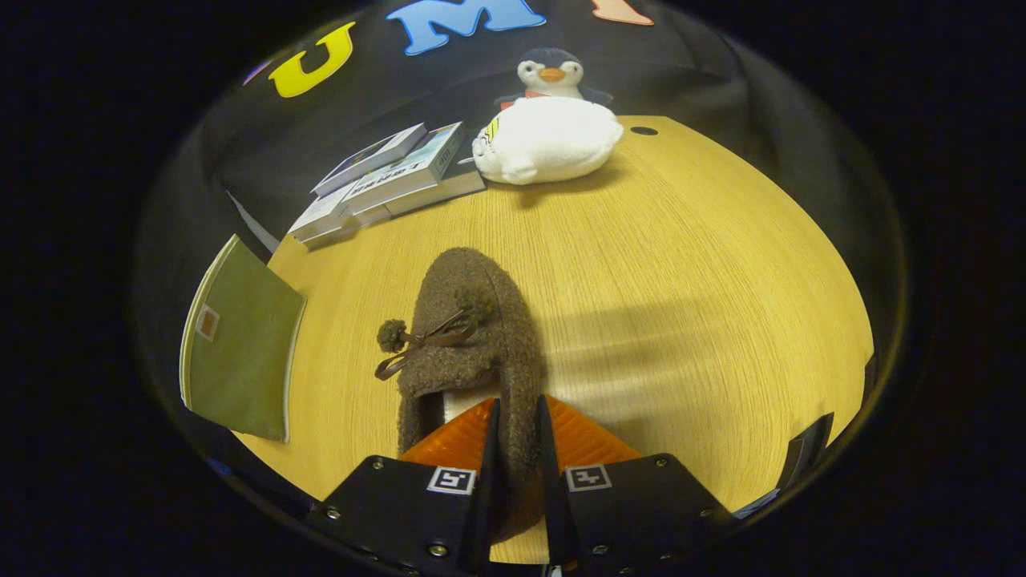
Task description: Open the storage box then place both shoes into the box .Put the left shoe in first, then the right shoe, with the right side of both shoes facing outward in a uniform manner.
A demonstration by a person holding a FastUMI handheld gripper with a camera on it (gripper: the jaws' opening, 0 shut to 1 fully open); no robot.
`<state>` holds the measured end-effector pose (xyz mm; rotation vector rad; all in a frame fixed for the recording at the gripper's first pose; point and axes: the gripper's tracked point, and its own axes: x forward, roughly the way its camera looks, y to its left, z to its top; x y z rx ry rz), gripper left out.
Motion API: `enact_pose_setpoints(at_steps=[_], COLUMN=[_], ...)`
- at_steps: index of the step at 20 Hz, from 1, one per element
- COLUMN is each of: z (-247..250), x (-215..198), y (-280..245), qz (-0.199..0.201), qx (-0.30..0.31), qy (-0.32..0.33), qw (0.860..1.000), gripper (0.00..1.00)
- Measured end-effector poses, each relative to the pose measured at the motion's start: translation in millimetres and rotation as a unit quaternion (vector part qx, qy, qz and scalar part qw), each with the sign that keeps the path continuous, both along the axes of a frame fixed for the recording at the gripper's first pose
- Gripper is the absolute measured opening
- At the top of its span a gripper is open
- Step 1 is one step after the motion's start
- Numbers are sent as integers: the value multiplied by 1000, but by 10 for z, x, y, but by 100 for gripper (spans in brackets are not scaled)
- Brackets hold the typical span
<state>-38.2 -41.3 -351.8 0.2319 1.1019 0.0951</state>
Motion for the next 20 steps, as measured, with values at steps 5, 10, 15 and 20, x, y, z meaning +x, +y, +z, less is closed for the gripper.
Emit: enact_pose_setpoints(at_steps=[5, 10, 15, 20], z=[220, 614, 1058, 1428], x=[4, 137, 271, 394], y=[27, 261, 680, 1190], qz=[-59, -59, -59, -33], qx=[20, 32, 61, 76], qy=[6, -15, -34, -50], qw=[998, 998, 996, 995], gripper=[1, 0, 0, 0])
